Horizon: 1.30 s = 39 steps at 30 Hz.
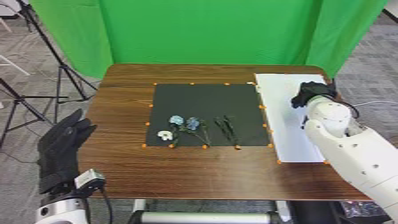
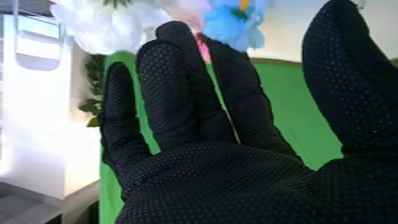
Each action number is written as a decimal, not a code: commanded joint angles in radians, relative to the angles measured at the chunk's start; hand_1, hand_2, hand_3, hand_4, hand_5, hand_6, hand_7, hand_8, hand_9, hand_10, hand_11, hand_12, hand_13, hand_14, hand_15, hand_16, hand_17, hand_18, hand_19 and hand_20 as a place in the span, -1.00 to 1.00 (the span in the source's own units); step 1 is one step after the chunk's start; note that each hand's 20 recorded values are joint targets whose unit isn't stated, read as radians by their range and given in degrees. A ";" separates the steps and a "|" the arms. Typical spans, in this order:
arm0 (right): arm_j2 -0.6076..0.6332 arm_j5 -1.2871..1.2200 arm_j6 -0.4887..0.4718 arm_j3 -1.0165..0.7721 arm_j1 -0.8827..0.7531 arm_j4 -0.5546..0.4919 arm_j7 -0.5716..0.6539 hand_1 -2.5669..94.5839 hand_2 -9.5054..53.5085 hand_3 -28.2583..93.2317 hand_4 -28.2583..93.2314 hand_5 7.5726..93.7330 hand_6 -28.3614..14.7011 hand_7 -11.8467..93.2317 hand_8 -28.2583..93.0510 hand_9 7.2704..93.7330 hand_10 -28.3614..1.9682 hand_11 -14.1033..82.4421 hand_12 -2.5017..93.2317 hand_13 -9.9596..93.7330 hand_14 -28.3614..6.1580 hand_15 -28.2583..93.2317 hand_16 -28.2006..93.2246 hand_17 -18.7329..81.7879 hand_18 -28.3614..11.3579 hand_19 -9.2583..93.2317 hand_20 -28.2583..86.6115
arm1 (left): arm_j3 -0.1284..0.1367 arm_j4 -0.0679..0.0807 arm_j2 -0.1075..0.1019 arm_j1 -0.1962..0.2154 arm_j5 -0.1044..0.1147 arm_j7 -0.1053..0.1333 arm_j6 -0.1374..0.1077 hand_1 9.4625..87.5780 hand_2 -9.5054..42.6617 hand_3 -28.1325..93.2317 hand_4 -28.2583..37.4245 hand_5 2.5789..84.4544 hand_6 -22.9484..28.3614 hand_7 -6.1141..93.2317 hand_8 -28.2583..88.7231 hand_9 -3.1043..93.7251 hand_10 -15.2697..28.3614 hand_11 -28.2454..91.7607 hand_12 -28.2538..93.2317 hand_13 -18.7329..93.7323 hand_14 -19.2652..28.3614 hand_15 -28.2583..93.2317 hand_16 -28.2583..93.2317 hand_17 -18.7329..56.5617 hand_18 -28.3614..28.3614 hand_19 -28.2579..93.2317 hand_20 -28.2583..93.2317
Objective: Arrange flowers
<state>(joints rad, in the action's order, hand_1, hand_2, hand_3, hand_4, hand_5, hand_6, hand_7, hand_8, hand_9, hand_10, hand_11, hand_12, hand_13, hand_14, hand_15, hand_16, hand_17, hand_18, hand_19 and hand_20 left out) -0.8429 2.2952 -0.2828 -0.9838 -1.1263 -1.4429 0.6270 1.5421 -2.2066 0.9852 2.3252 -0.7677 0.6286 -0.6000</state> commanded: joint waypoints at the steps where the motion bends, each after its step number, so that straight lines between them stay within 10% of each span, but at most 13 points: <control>1: 0.005 0.022 0.018 0.005 -0.001 0.028 0.014 -0.30 -0.91 0.87 -0.97 0.11 0.04 -0.37 -0.73 0.15 -0.35 -0.05 -0.55 0.16 -0.40 0.85 -0.19 -0.52 -0.90 0.47 0.10 | 0.003 -0.003 0.008 0.006 -0.007 -0.007 0.010 -0.56 -0.51 0.81 -0.68 0.00 0.39 -0.55 -0.70 -0.20 0.67 0.19 -0.41 -0.19 1.00 0.61 -0.85 -0.72 0.81 0.40 -0.24; 21: 0.015 0.115 0.127 0.083 0.012 0.069 0.015 0.09 -0.90 0.67 -1.00 0.52 0.35 -0.16 -0.57 0.69 0.37 -0.16 -0.26 0.40 0.04 0.79 -0.09 -0.36 -0.73 0.57 0.02 | -0.015 -0.003 -0.020 -0.005 0.022 0.010 -0.013 -0.56 -0.50 0.82 -0.68 0.00 0.39 -0.55 -0.70 -0.20 0.67 0.19 -0.41 -0.19 1.00 0.61 -0.85 -0.71 0.81 0.40 -0.24; 39: 0.062 0.158 0.328 0.149 0.027 -0.118 -0.096 0.13 -0.93 0.69 -1.00 0.64 0.37 -0.22 -0.52 0.79 0.39 -0.17 -0.21 0.46 0.10 0.79 -0.07 -0.33 -0.71 0.60 0.02 | 0.000 -0.012 -0.014 0.013 0.019 0.003 -0.017 -0.56 -0.50 0.82 -0.68 0.00 0.39 -0.55 -0.70 -0.20 0.67 0.19 -0.41 -0.18 1.00 0.61 -0.85 -0.72 0.81 0.40 -0.24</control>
<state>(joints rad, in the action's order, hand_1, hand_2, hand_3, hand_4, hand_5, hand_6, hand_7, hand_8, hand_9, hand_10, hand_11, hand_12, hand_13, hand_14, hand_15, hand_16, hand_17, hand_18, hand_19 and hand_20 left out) -0.7948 2.4104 -0.0176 -0.8804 -1.1345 -1.4558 0.6060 1.5343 -2.2097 0.9704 2.3215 -0.7525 0.6312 -0.6086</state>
